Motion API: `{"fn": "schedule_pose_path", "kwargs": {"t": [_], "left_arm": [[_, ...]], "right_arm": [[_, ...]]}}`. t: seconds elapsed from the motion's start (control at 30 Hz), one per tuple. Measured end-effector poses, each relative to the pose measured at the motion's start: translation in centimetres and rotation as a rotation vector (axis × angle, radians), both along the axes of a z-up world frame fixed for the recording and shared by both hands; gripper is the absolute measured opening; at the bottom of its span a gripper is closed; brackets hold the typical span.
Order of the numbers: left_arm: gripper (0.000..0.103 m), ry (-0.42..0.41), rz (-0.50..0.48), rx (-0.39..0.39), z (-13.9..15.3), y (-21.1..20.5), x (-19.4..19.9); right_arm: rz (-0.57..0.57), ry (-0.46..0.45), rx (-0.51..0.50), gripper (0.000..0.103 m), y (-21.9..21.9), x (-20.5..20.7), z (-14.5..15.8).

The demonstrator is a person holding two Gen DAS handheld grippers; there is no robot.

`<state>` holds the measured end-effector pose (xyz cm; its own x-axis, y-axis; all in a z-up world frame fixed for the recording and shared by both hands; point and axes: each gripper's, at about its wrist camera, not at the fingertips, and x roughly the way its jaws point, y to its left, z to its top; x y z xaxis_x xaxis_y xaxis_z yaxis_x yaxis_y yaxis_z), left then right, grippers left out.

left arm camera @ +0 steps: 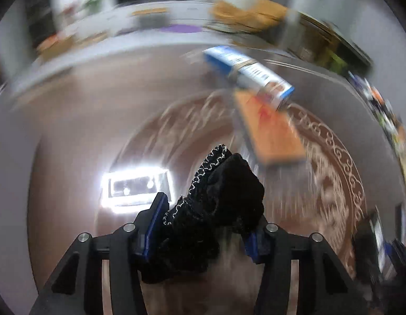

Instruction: Organize objects

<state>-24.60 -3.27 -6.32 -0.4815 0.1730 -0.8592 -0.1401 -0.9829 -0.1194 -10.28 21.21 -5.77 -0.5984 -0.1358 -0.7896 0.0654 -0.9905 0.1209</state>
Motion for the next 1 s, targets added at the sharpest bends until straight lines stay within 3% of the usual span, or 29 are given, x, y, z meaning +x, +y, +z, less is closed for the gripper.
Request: {"fn": "schedule_pose_path", "kwargs": {"t": [0.17, 0.23, 0.3, 0.33, 1.0], "left_arm": [[0.063, 0.043, 0.141, 0.005, -0.8, -1.8, 8.0], [0.076, 0.082, 0.131, -0.042, -1.1, -1.2, 8.8], [0.099, 0.097, 0.100, -0.110, -1.9, -0.1, 8.4], [0.103, 0.107, 0.087, -0.127, -2.0, 0.3, 8.5], [0.103, 0.102, 0.078, -0.111, -2.2, 0.3, 8.1]], "right_arm": [[-0.026, 0.020, 0.089, 0.069, -2.5, -3.0, -0.5], [-0.010, -0.027, 0.132, 0.103, -3.4, -3.8, -1.1], [-0.014, -0.032, 0.135, 0.103, -3.5, -3.9, -1.5], [-0.014, -0.031, 0.136, 0.103, -3.6, -3.9, -1.6], [-0.014, -0.029, 0.136, 0.103, -3.5, -3.8, -1.6]]}}
